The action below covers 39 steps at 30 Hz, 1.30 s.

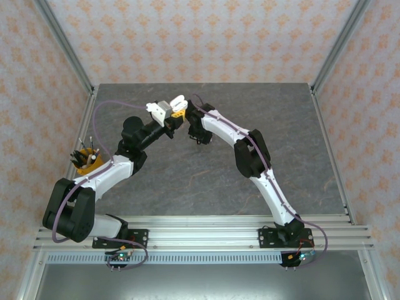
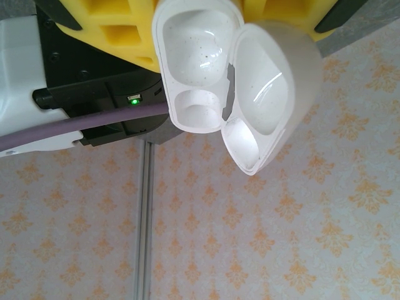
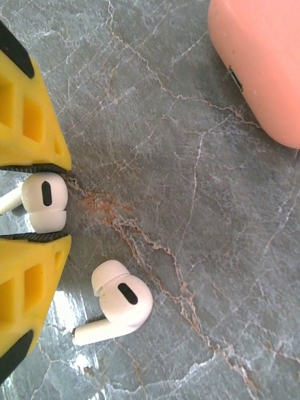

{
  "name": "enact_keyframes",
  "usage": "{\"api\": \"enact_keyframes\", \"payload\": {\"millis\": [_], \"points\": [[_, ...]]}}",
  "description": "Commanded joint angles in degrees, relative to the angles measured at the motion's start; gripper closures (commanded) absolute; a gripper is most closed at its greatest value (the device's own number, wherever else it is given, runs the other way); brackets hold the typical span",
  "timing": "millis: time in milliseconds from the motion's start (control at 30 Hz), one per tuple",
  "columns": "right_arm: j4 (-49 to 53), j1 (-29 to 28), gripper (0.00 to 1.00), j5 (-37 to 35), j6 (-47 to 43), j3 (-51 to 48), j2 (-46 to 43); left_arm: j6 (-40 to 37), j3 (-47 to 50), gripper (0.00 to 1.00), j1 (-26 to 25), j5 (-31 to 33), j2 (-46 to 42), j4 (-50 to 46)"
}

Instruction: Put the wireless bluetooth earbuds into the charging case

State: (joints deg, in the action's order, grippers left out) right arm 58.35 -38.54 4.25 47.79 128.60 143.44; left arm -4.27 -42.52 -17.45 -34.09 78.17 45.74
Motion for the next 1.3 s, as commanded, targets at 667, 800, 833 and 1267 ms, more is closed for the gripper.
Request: {"api": "enact_keyframes", "payload": {"millis": [667,800,833,1267], "points": [[-9.43,-1.27,0.74,-0.92,-1.82,-20.31,-14.07,1.04,-1.60,1.00,0.75,1.38,-2.04,-0.34],[-12.42,-1.27,0.74,-1.14,-2.08,-25.75,-17.79,0.78,-1.95,1.00,0.75,1.65,-2.70,-1.56],[-13.23,-1.27,0.74,-1.20,-2.17,-27.01,-18.71,0.80,-2.03,1.00,0.75,1.65,-2.89,-1.81],[-23.83,-1.27,0.74,-6.33,-5.47,-41.86,-32.71,1.20,-2.13,1.00,0.75,1.93,-4.64,-4.90]]}}
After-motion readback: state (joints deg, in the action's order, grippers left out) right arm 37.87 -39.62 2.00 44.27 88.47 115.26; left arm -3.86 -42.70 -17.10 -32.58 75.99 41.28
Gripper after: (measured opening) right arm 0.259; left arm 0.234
